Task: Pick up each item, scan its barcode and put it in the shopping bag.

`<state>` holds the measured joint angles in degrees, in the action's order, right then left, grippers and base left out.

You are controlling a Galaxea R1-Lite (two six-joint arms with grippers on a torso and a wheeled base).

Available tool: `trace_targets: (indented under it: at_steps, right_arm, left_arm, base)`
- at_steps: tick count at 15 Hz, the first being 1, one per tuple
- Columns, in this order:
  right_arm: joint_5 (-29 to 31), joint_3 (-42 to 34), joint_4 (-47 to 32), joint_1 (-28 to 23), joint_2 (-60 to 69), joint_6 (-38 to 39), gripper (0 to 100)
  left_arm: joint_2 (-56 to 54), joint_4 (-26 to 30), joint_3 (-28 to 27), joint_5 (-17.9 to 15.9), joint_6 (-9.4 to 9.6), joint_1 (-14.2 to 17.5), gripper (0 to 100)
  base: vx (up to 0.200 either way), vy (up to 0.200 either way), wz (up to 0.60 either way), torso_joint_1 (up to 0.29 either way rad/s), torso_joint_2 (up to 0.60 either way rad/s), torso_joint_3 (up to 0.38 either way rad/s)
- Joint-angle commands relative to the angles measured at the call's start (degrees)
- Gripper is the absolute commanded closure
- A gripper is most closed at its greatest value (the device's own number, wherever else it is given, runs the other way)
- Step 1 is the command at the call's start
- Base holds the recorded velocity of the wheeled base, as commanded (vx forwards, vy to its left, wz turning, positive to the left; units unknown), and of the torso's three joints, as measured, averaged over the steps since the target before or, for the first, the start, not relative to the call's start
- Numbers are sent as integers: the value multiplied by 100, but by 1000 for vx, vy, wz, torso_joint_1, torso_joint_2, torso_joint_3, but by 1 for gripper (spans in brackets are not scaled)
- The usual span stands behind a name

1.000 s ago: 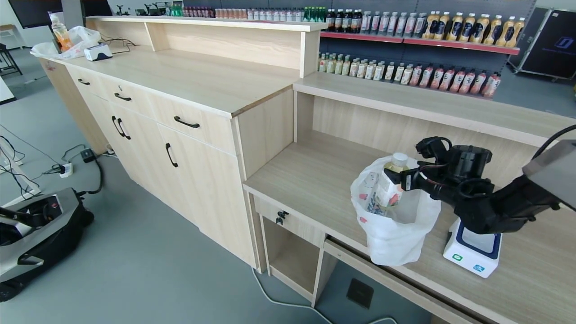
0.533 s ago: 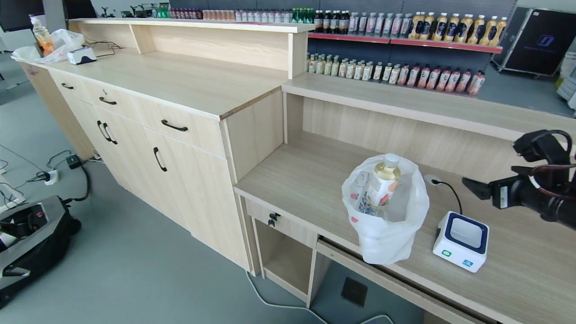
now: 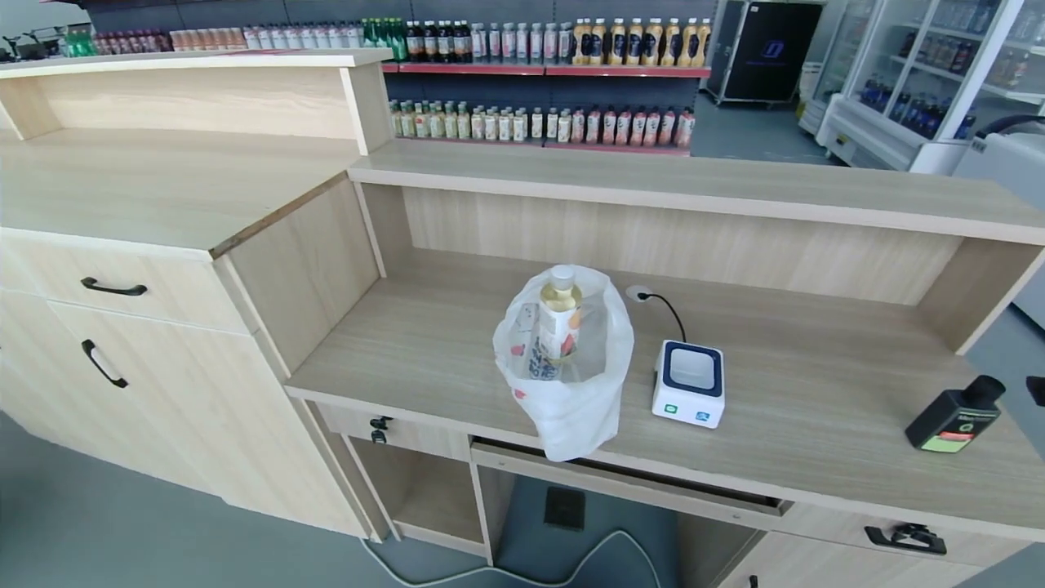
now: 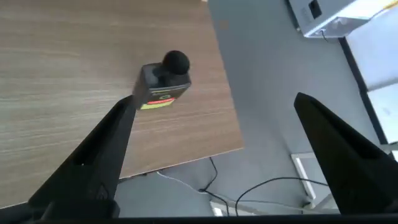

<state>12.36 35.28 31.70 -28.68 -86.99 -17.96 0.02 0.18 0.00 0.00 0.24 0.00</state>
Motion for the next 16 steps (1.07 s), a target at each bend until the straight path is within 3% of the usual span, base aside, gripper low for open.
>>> trace_targets:
  at_steps: [1,2,3,4,7,16]
  right_arm:
    - [73,199,364,-32,-1021,723,0]
    - [65,234,372,12,-1188,1031,0]
    - [65,243,372,197,-1610,1980,0]
    - [65,251,372,232,-1813,2420,0]
    - [65,286,443,539,-2199,3096,0]
    - [117,1060,645,1137,-3052,3167,0]
  left_arm:
    - [-2,-1,0,0,2,0,0]
    - [-2,-1,0,0,2,0,0]
    - [-2,-1,0,0,2,0,0]
    - [-2,-1,0,0,2,0,0]
    - [-2,-1,0,0,2,0,0]
    - [-2,-1,0,0,2,0,0]
  base:
    - [0,0,0,0,0,0]
    - [0,0,0,0,0,0]
    - [0,0,0,0,0,0]
    - [0,0,0,0,0,0]
    - [0,0,0,0,0,0]
    - [0,0,0,0,0,0]
